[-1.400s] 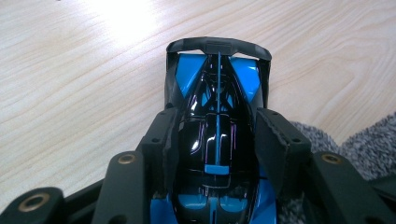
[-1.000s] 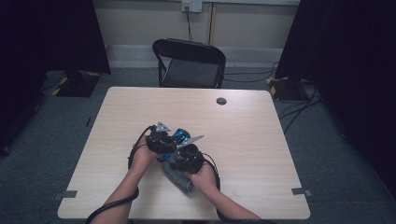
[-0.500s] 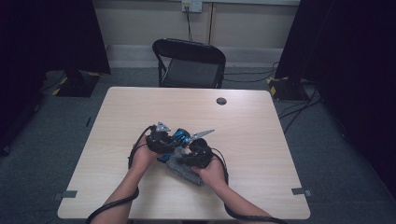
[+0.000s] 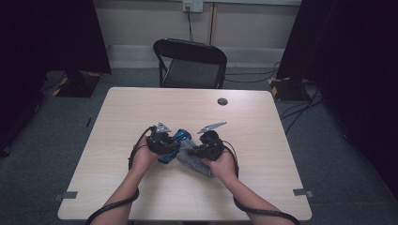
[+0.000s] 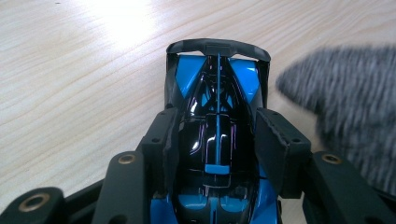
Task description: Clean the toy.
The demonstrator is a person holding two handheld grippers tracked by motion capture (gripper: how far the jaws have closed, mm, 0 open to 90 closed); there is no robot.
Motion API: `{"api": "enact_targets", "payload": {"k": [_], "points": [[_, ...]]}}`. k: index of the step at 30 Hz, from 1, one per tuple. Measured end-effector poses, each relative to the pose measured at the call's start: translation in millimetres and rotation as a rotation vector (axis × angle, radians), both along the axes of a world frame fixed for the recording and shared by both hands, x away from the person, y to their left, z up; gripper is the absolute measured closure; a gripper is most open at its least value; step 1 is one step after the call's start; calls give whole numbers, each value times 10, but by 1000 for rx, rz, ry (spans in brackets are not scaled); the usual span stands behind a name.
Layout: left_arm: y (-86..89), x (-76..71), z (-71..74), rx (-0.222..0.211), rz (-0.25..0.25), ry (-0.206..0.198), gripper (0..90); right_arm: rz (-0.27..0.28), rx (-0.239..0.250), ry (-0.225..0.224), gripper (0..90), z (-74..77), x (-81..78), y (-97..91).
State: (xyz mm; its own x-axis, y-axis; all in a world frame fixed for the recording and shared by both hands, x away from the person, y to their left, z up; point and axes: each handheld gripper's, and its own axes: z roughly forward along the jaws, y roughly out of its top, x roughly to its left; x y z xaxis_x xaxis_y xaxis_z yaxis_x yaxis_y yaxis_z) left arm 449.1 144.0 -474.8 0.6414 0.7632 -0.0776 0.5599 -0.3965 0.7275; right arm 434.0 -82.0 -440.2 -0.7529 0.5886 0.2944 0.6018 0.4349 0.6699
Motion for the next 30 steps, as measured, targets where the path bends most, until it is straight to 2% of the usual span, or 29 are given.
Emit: {"api": "enact_targets", "payload": {"k": [1, 6, 14, 19, 26, 30], "points": [[0, -2, -2, -1, 0, -2, 508, -19, 7, -3, 788, 22, 32, -58], [7, -1, -2, -2, -3, -1, 508, -47, 0, -15, 788, 55, 113, -158], [12, 2, -2, -4, -2, -1, 509, -120, 33, -8, 788, 103, 312, -357], [9, -2, -9, -8, -2, -6, 509, -158, 40, -23, 789, 119, 400, -440], [6, -1, -5, -3, -4, -4, 509, -213, 62, -6, 789, 89, 522, -517], [8, -2, -7, -5, -5, -4, 509, -231, 51, -13, 789, 69, 572, -520]]}}
